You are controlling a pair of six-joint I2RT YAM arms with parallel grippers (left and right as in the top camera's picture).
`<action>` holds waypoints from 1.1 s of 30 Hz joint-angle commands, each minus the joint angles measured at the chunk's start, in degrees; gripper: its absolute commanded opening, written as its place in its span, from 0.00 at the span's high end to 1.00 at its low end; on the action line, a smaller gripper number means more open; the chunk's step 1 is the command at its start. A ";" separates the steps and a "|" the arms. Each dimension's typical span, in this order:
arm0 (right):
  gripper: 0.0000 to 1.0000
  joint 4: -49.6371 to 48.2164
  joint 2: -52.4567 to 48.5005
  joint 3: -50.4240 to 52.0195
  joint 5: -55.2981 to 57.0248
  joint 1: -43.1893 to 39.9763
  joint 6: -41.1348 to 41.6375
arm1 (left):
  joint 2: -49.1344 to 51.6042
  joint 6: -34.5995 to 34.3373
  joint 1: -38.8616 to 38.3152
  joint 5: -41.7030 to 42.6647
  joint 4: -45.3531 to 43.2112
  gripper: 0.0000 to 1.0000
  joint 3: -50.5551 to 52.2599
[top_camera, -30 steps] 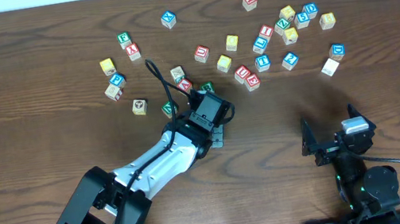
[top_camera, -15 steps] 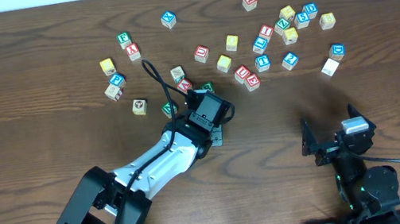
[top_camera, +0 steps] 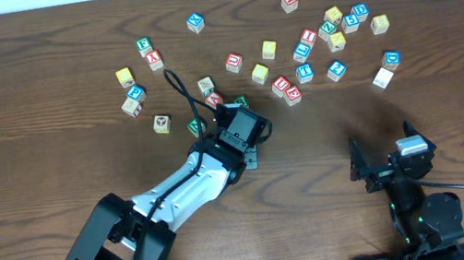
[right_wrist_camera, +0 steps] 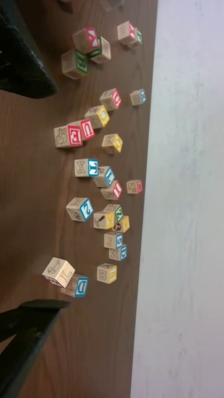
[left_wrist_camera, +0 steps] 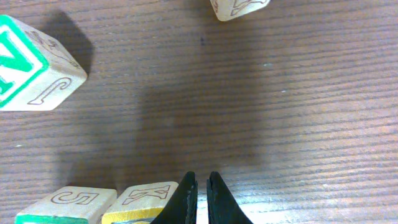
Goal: Spell out ROBOT
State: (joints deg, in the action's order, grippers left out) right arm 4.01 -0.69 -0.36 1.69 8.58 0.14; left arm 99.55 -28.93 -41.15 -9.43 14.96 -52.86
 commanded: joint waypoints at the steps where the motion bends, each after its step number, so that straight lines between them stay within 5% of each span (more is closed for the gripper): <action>1: 0.01 0.26 0.31 0.04 -0.15 -0.35 -0.63 | 0.33 -1.44 -0.02 -2.91 0.28 0.92 -0.07; 33: 0.01 0.26 0.31 0.04 -0.15 -0.35 -0.63 | 0.33 -1.79 -0.02 -4.66 1.40 0.92 -0.09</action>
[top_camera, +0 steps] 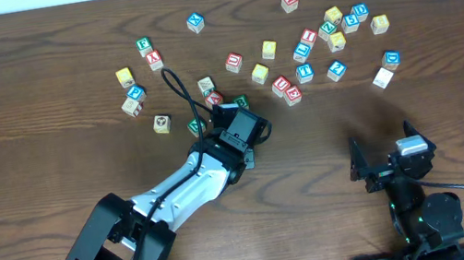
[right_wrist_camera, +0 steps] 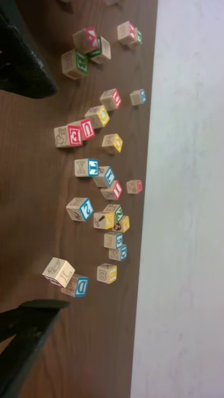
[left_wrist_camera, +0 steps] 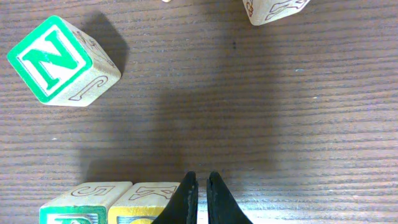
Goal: Spell out ROBOT
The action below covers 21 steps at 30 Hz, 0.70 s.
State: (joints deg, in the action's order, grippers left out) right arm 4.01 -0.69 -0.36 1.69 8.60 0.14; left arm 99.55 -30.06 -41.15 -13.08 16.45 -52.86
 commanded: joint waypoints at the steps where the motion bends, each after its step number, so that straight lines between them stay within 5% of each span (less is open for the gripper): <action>1: 0.01 0.26 0.31 0.04 -0.15 -0.37 -0.63 | 0.33 -0.63 -0.02 -0.42 -0.28 0.92 -0.09; 21: 0.01 0.26 0.31 0.04 -0.15 -0.37 -0.63 | -6.40 5.84 -0.02 5.18 -2.97 0.92 -0.96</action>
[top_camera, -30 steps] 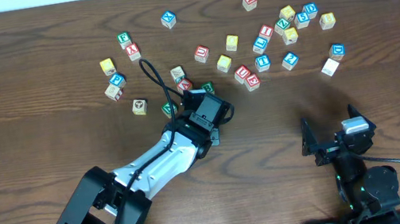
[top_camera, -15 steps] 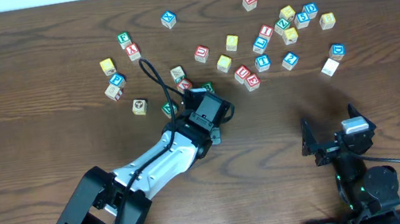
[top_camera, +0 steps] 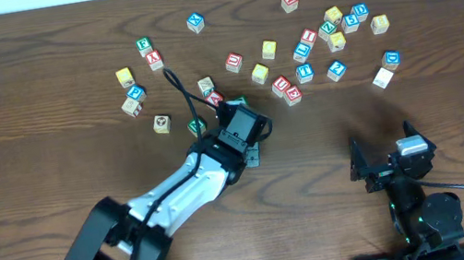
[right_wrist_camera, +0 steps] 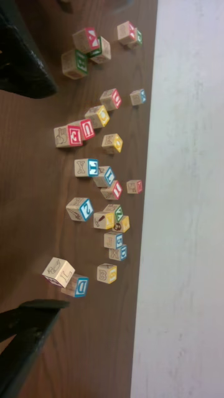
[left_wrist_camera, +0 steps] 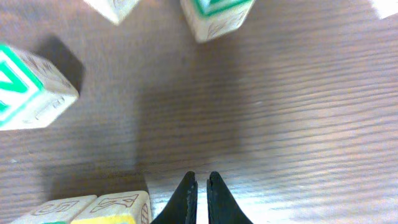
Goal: Spell out ROBOT
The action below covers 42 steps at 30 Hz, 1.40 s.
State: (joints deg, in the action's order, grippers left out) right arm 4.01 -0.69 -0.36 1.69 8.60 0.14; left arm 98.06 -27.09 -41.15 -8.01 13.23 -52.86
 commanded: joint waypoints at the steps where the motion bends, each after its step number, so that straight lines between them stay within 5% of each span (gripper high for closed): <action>1: 0.01 0.26 0.31 0.04 -0.15 -0.37 -0.63 | -6.40 3.39 -0.02 0.11 0.72 0.92 -0.96; 6: 0.01 0.24 0.31 0.04 -0.15 -0.37 -0.63 | -13.60 4.42 -0.02 0.09 4.13 0.90 -0.96; 9: 0.01 0.26 0.31 0.04 -0.15 -0.37 -0.63 | -17.68 5.51 -0.02 0.09 6.40 0.71 -0.96; 11: 0.01 0.26 0.31 0.04 -0.15 -0.37 -0.63 | -20.09 6.56 -0.02 0.07 7.67 0.67 -0.96; 13: 0.01 0.26 0.31 0.04 -0.15 -0.37 -0.63 | -22.01 7.19 -0.02 0.02 8.70 0.50 -0.96; 17: 0.01 0.26 0.31 0.04 -0.15 -0.37 -0.63 | -24.37 7.58 -0.02 0.02 10.78 0.47 -0.96; 20: 0.01 0.26 0.31 0.04 -0.15 -0.37 -0.63 | -24.65 7.56 -0.02 0.02 12.09 0.32 -0.94; 37: 0.01 0.26 0.31 0.04 -0.15 -0.37 -0.63 | -24.68 7.50 -0.02 -0.11 13.92 0.18 -0.96; 42: 0.01 0.26 0.31 0.04 -0.15 -0.37 -0.63 | -24.44 4.24 -0.02 -0.11 13.66 0.07 -1.14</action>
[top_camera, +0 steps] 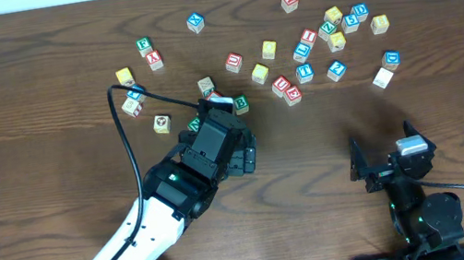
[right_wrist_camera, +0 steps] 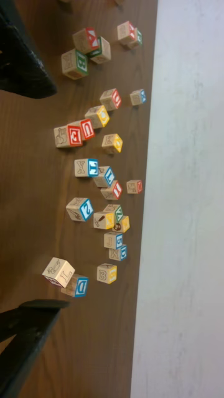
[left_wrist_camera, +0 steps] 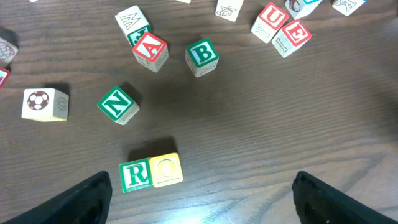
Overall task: Spell out ROBOT
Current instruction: 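Move the left gripper back toward the green B block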
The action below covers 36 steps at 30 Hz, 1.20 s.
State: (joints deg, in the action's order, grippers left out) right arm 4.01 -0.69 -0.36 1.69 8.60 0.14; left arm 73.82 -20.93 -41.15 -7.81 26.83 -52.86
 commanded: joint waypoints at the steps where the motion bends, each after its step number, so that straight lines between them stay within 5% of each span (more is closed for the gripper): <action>1: 0.01 0.26 0.31 0.04 -0.15 -0.37 -0.63 | 0.07 -2.32 -0.02 -0.28 0.17 0.06 -1.51; 13: 0.01 0.26 0.31 0.04 -0.15 -0.37 -0.63 | 18.01 -10.40 0.09 -0.35 9.22 0.08 -23.28; 19: 0.01 0.24 0.31 0.04 -0.15 -0.37 -0.63 | 31.69 -21.97 1.64 -1.55 13.90 0.14 -38.29; 24: 0.01 0.22 0.31 0.04 -0.15 -0.37 -0.63 | 36.70 -28.76 2.89 -1.44 13.22 0.14 -40.48; 30: 0.01 0.24 0.31 0.04 -0.15 -0.37 -0.63 | 38.12 -28.20 2.89 -1.49 13.62 0.01 -40.37; 36: 0.01 0.22 0.31 0.04 -0.15 -0.37 -0.63 | 38.12 -28.26 2.99 -2.32 13.38 0.02 -40.37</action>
State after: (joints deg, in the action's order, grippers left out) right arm 4.01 -0.69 -0.36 1.69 8.58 0.14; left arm 111.77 -48.25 -38.30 -8.21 40.07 -91.92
